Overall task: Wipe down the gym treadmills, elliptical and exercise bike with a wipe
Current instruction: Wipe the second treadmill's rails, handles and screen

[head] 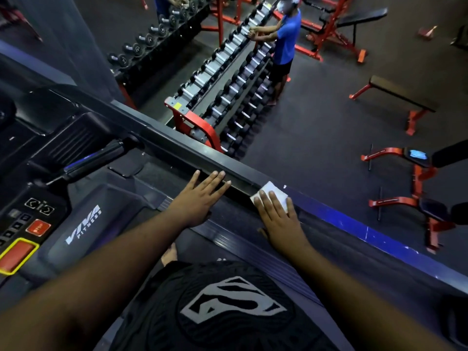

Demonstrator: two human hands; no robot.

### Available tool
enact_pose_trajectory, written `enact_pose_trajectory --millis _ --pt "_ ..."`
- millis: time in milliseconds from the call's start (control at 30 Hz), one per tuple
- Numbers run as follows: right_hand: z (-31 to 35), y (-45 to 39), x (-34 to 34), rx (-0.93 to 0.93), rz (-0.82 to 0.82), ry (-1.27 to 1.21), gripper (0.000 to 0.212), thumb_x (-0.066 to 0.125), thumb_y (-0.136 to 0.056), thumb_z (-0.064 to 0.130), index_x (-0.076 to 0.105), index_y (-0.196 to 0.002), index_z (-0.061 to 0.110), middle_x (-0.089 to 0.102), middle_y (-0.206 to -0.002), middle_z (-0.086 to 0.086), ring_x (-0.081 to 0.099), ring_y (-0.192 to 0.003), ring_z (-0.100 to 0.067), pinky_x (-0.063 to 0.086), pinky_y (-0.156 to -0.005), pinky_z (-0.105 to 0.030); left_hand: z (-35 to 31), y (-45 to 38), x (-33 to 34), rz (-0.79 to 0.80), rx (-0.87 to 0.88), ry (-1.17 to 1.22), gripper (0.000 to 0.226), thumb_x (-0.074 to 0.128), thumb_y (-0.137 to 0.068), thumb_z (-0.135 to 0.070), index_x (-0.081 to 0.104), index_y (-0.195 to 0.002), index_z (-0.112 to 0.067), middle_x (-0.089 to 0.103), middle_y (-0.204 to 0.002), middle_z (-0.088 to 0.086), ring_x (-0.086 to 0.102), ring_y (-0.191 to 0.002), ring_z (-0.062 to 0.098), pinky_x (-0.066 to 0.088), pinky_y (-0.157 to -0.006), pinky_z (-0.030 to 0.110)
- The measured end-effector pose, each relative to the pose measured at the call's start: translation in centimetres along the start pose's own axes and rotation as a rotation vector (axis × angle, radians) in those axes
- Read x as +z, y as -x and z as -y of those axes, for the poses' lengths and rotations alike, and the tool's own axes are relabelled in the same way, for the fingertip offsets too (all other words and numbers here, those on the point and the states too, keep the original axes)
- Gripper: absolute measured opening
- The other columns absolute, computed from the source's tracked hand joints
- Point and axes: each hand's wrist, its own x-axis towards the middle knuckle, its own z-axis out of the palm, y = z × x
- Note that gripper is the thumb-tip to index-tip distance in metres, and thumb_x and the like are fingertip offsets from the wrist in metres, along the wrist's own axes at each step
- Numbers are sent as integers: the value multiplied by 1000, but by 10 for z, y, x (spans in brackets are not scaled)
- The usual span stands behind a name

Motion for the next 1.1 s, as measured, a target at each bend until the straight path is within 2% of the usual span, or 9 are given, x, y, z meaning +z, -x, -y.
enact_pose_trajectory --millis 133,233,333,467,600,700,833,967,1100 --pt "-39 46 4 0 -57 -55 60 24 -108 48 32 -158 15 27 -165 -6 29 -152 -27 25 -118 -58 -17 -6 8 -30 -1 5 104 58 -96 -42 -22 -159 -20 -29 -165 8 -24 -153 23 -9 -123 57" --pt "-46 26 -4 -46 -98 -159 50 49 -104 17 41 -153 14 39 -160 -7 37 -147 -28 36 -115 -56 -28 -11 13 -86 6 20 105 59 -95 -40 -21 -160 -19 -26 -166 7 -21 -155 24 -8 -123 58" --pt "-28 -10 -19 -74 -74 -253 79 65 -83 -14 41 -154 11 40 -159 -9 40 -146 -30 36 -117 -50 -38 -16 16 -101 36 -7 102 57 -95 -38 -19 -160 -18 -25 -167 7 -19 -156 24 -7 -124 59" --pt "-22 -20 -16 -27 -83 -300 64 59 -98 2 32 -156 6 36 -160 -13 40 -145 -29 37 -118 -48 -41 -16 21 -168 46 -13 104 60 -91 -37 -13 -162 -17 -19 -169 7 -14 -157 24 -8 -122 60" --pt "-51 10 -5 -40 -24 -106 82 68 -91 6 24 -160 7 24 -166 -13 28 -151 -30 32 -118 -53 -36 -13 31 -211 1 -4 105 62 -89 -34 -12 -162 -16 -16 -170 8 -12 -157 25 -4 -123 62" --pt "-57 24 -7 -201 0 144 86 40 -83 13 5 -162 10 12 -169 -10 15 -155 -29 20 -120 -62 -36 -13 36 -223 -35 11 103 58 -92 -31 -16 -161 -15 -19 -169 8 -15 -157 25 -5 -122 63" --pt "-44 -16 -9 -419 8 422 71 32 -93 19 18 -162 14 4 -170 -7 9 -157 -28 9 -118 -70 -35 -16 33 -222 -114 22 100 55 -95 -33 -17 -160 -11 -22 -168 10 -18 -156 26 -6 -122 63" --pt "-21 -40 -13 -574 68 683 66 37 -98 28 22 -160 16 -11 -169 -9 -16 -155 -29 -18 -114 -71 -25 -10 38 -212 -198 52 100 55 -95 -32 -19 -160 -12 -23 -168 10 -18 -156 26 -4 -121 65" --pt "-35 -43 -24 -627 28 551 63 52 -97 28 35 -157 17 1 -170 -5 -2 -157 -28 -4 -118 -70 -14 -1 41 -213 -226 82 102 56 -95 -25 -22 -159 -14 -24 -168 8 -17 -156 25 -4 -121 65"
